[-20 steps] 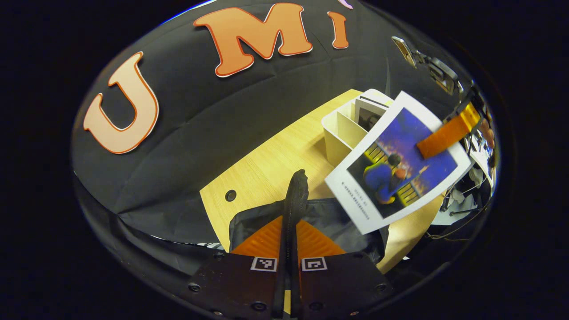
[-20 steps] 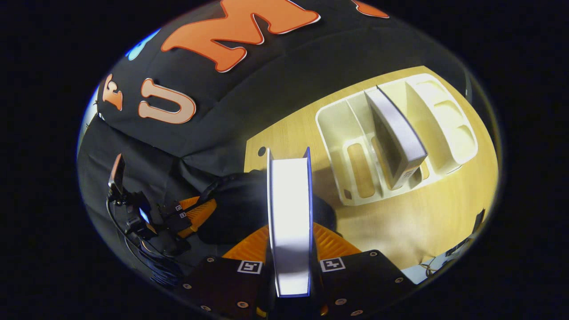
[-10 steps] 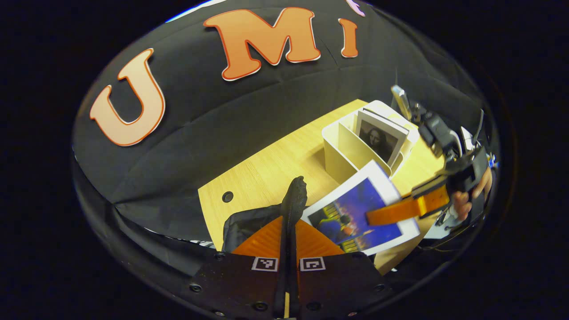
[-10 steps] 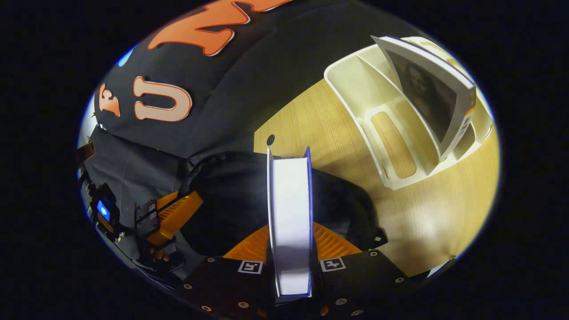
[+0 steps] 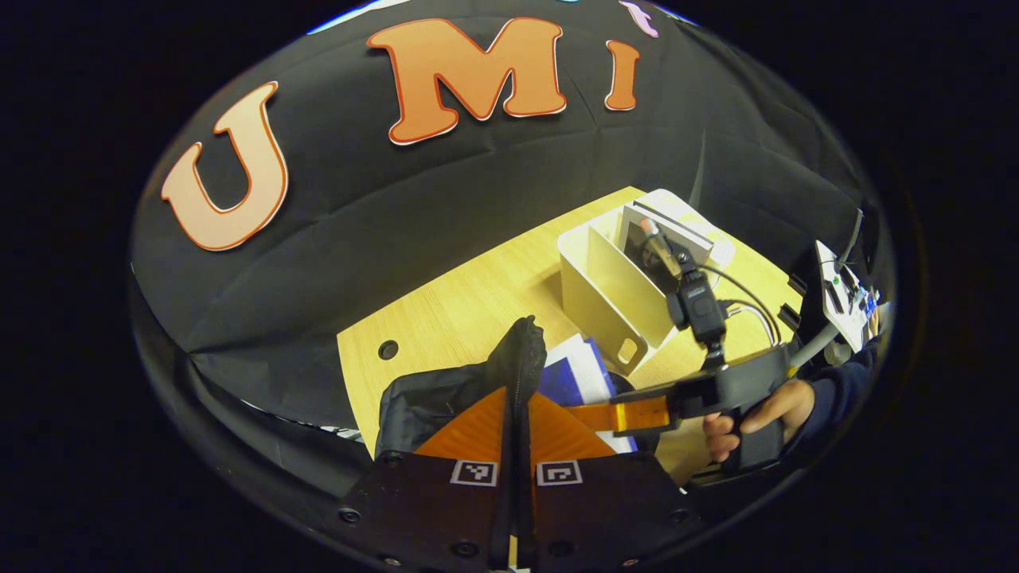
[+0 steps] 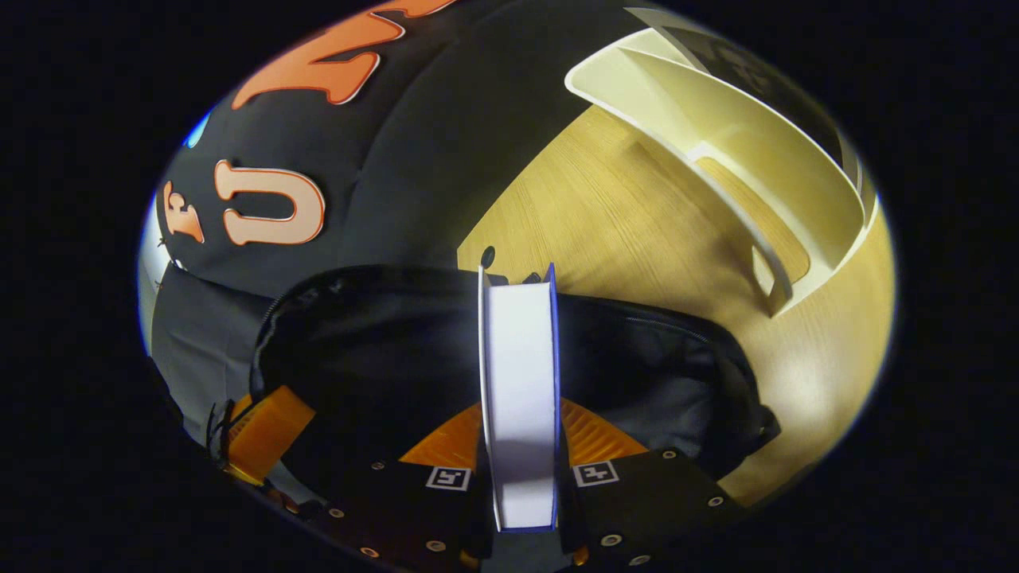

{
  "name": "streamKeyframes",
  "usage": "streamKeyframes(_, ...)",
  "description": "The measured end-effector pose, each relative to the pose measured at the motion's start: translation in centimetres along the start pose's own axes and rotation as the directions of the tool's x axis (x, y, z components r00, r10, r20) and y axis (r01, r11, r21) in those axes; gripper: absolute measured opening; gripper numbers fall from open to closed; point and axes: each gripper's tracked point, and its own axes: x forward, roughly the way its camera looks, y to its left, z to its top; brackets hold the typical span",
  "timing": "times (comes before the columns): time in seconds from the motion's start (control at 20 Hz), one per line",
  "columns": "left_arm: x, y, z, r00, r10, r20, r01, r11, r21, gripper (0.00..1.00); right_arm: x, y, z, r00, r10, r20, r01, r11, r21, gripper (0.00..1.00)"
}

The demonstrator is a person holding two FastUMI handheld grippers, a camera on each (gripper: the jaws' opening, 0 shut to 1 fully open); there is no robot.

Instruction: Open the schoolbag, grab two books from the bookshelf and put them into the schoolbag.

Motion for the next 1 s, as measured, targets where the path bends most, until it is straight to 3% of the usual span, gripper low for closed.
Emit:
streamKeyframes(0.2,0.2,-1.6,-0.3,1.0,-0.028,0.002,0.028,0.999,-0.02,0.04,2.3,-0.2,-2.3,1.0,0.024,-0.02,-0.022,0.997,0.069,0.32)
streamKeyframes(0.25,0.0,-1.8,-0.3,0.999,-0.031,0.007,0.032,0.999,-0.036,0.04,2.8,0.1,-2.5,0.999,0.035,-0.006,-0.034,0.996,0.084,0.43)
streamKeyframes(0.3,0.1,-2.2,-0.2,0.999,-0.038,0.006,0.038,0.998,-0.049,0.04,3.1,0.2,-2.6,0.999,0.038,0.0,-0.038,0.997,0.072,0.43)
streamKeyframes(0.35,0.2,-2.2,0.0,0.999,-0.03,0.012,0.03,0.999,-0.043,0.04,3.6,0.2,-2.9,0.999,0.039,0.002,-0.04,0.997,0.068,0.32)
streamKeyframes(0.4,0.1,-2.1,0.0,1.0,-0.022,0.006,0.023,0.999,-0.04,0.04,4.0,0.2,-3.2,0.999,0.034,-0.007,-0.034,0.997,0.071,0.33)
streamKeyframes(0.45,0.0,-2.1,-0.3,1.0,-0.025,0.001,0.025,0.998,-0.05,0.03,4.3,0.2,-3.7,0.999,0.029,-0.033,-0.026,0.997,0.07,0.44)
streamKeyframes(0.55,0.1,-1.6,-0.6,1.0,-0.015,-0.003,0.015,0.998,-0.056,0.04,4.2,-0.9,-4.9,0.994,-0.043,-0.097,0.047,0.998,0.044,0.27)
streamKeyframes(0.6,0.0,-1.3,-0.8,1.0,-0.007,-0.011,0.006,0.998,-0.061,0.04,3.4,-1.7,-5.1,0.99,-0.094,-0.109,0.095,0.995,0.002,0.33)
streamKeyframes(0.65,0.1,-1.3,-0.9,1.0,-0.006,-0.011,0.005,0.997,-0.072,0.03,2.6,-2.6,-5.2,0.983,-0.132,-0.126,0.128,0.991,-0.046,0.53)
streamKeyframes(0.7,0.3,-1.3,-0.8,1.0,-0.008,-0.01,0.008,0.997,-0.079,0.03,1.8,-3.7,-5.3,0.976,-0.169,-0.137,0.158,0.984,-0.088,0.49)
streamKeyframes(0.75,0.3,-1.3,-0.8,1.0,-0.007,-0.011,0.006,0.997,-0.081,0.03,0.9,-4.8,-5.0,0.969,-0.209,-0.131,0.194,0.974,-0.116,0.54)
streamKeyframes(0.8,0.4,-1.2,-0.7,1.0,0.001,-0.012,-0.002,0.998,-0.07,0.04,0.0,-5.5,-4.6,0.965,-0.232,-0.121,0.214,0.966,-0.148,0.8)
streamKeyframes(1.0,1.4,-2.2,-1.1,1.0,-0.002,-0.03,0.0,0.998,-0.066,0.04,-4.2,-8.2,-3.0,0.95,-0.295,-0.1,0.266,0.935,-0.237,0.84)
